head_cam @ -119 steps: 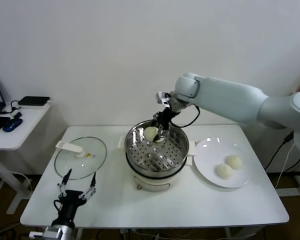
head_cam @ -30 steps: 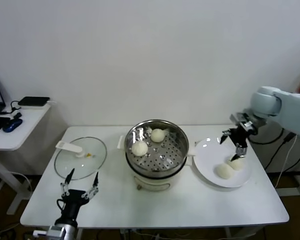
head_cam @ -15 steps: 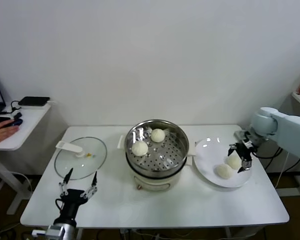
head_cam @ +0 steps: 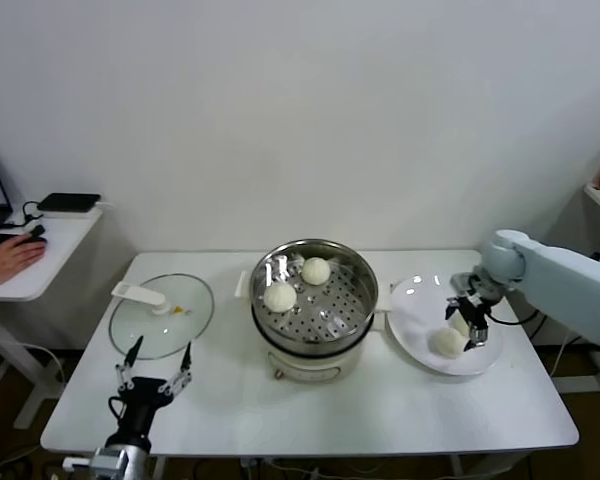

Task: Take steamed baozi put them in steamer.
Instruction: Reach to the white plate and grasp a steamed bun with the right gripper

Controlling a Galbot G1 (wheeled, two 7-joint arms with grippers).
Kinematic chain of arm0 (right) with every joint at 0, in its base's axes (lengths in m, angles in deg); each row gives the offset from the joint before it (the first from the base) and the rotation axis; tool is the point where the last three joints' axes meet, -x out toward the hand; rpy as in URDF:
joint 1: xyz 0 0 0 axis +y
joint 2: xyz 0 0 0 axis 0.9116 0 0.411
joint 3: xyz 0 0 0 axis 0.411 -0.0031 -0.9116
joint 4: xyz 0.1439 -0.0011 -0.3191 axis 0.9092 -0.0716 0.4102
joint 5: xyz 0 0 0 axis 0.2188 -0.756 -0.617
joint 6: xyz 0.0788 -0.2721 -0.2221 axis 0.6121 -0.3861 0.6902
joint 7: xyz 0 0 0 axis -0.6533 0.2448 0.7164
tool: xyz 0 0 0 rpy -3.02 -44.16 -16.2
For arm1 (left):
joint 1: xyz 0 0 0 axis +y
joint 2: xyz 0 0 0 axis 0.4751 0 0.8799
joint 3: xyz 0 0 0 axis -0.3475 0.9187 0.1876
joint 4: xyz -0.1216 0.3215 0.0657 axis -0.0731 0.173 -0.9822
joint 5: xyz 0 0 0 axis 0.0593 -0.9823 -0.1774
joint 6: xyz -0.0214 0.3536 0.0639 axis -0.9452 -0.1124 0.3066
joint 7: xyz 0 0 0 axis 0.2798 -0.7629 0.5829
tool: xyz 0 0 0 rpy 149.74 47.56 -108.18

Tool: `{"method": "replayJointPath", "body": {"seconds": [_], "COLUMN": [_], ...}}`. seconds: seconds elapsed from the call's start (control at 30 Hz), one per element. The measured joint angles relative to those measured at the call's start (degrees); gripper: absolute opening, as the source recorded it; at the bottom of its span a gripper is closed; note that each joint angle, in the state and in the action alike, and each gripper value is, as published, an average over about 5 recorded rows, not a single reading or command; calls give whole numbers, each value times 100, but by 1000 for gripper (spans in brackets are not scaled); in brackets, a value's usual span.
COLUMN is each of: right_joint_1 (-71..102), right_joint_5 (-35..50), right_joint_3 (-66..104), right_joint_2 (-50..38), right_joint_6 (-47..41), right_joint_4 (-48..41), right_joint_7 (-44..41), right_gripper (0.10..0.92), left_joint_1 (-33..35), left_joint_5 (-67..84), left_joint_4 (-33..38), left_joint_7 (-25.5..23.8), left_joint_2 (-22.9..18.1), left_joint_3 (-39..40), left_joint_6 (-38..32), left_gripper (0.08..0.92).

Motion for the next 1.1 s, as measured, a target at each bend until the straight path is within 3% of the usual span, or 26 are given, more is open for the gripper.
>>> {"method": "replayJointPath", "body": {"seconds": [0.87,1.1], "right_joint_1": [551,561], "right_joint_5": [-348,-367], "right_joint_3": [484,526], "right_joint_2": [382,396], "right_joint_6": [28,29], "right_joint_4": [-520,-569], "right_joint_7": [15,15], "right_gripper": [821,749], "left_joint_1": [-8,-17], "left_joint_5": [-6,-6], "left_joint_4": [-64,-67], "left_joint_7": [2,3], "left_joint_2": [-42,-47], "left_joint_3": [22,26], "left_joint_6": [-6,-4], "left_gripper": [823,823]}}
